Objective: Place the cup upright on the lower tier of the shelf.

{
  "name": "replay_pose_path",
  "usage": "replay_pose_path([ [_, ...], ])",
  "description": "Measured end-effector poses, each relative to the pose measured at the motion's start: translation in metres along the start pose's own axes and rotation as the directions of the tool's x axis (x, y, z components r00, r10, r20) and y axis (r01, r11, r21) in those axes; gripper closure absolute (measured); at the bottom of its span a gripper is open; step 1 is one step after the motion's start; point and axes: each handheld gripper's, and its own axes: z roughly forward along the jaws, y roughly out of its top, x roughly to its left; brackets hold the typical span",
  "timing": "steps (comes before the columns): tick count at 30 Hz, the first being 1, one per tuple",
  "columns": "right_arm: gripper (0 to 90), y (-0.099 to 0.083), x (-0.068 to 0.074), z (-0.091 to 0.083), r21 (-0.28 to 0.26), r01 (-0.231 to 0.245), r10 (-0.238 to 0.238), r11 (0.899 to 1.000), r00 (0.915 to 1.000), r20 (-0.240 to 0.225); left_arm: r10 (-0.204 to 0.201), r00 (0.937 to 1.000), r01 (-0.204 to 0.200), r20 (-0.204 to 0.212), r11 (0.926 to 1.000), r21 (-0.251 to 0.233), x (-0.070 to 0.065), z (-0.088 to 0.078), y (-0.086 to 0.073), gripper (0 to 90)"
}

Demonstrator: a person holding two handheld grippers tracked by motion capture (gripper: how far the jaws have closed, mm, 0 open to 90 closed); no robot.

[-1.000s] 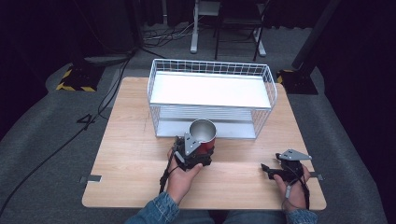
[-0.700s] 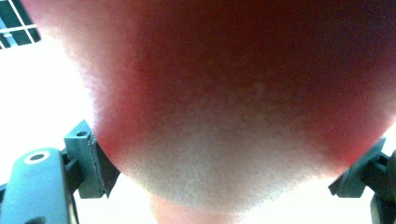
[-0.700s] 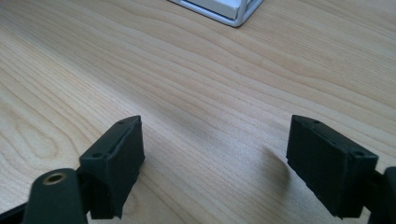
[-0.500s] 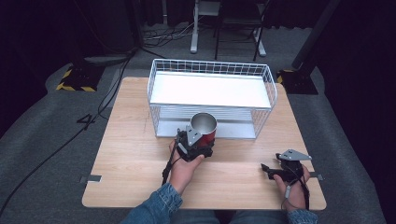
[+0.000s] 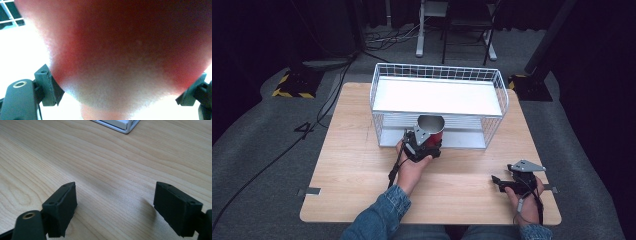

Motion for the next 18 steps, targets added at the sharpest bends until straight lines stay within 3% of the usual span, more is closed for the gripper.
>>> replay_pose_path([
  [5,19.2,0.000,0.000,0.000,-0.002,0.003,-0.003,1.000,1.0000,0.001,-0.024,0.9996,0.024,-0.012,0.9997,-0.001,0.001,0.016,-0.006,15.7],
  [10,19.3,0.000,0.000,0.000,-0.001,0.002,-0.002,1.000,1.0000,0.000,-0.042,0.9985,0.040,-0.034,0.9984,-0.038,0.002,0.027,-0.009,15.7],
  [18,19.3,0.000,0.000,0.000,-0.002,0.004,-0.004,1.000,1.0000,0.001,-0.040,0.9977,0.038,-0.055,0.9984,-0.043,0.007,0.042,0.001,15.6],
])
